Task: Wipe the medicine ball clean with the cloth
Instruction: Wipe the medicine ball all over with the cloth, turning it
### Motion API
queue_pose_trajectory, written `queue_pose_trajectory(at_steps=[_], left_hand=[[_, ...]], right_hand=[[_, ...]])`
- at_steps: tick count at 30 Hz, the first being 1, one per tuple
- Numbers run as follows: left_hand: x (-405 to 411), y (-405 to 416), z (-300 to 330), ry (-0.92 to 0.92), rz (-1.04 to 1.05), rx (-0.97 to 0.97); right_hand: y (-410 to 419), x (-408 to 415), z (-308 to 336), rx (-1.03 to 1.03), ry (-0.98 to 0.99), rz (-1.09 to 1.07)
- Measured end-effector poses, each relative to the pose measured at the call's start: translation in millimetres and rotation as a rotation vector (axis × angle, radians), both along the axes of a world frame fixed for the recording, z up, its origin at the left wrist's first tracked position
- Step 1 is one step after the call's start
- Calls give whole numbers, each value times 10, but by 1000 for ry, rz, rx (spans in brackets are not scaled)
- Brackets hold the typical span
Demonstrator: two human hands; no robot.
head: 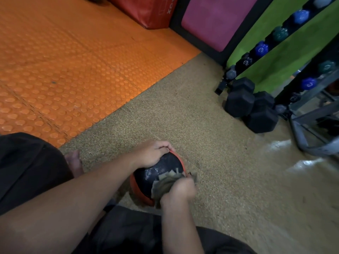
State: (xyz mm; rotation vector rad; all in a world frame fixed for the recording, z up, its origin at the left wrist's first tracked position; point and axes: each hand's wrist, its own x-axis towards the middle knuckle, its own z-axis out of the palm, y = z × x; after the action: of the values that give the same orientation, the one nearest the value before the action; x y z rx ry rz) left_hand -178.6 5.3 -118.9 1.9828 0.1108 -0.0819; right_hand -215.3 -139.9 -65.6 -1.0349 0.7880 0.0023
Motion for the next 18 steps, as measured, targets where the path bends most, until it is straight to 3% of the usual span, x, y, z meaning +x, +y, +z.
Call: queue_pose_trajectory(at_steps=[2, 3, 6, 11, 14, 16, 18], left_hand=[[0, -24, 29, -1, -11, 2], [-6, -18, 45, -5, -4, -14], [-45, 56, 32, -40, 14, -152], [-99, 142, 6, -73, -46, -316], [-78, 126, 9, -52, -64, -319], [-57, 111, 19, -37, -49, -337], [-54, 116, 7, -51, -6, -380]], right_hand=[[6, -38, 70, 65, 22, 51], [9, -94, 42, -104, -44, 159], [-162, -242, -332, -1164, -432, 662], [-452, 5, -103, -1975, -1425, 1387], [-557, 255, 23, -2050, -1849, 1707], [-537, 334, 56, -2001, -1911, 1731], [-506, 354, 2, -1947, -1823, 1643]])
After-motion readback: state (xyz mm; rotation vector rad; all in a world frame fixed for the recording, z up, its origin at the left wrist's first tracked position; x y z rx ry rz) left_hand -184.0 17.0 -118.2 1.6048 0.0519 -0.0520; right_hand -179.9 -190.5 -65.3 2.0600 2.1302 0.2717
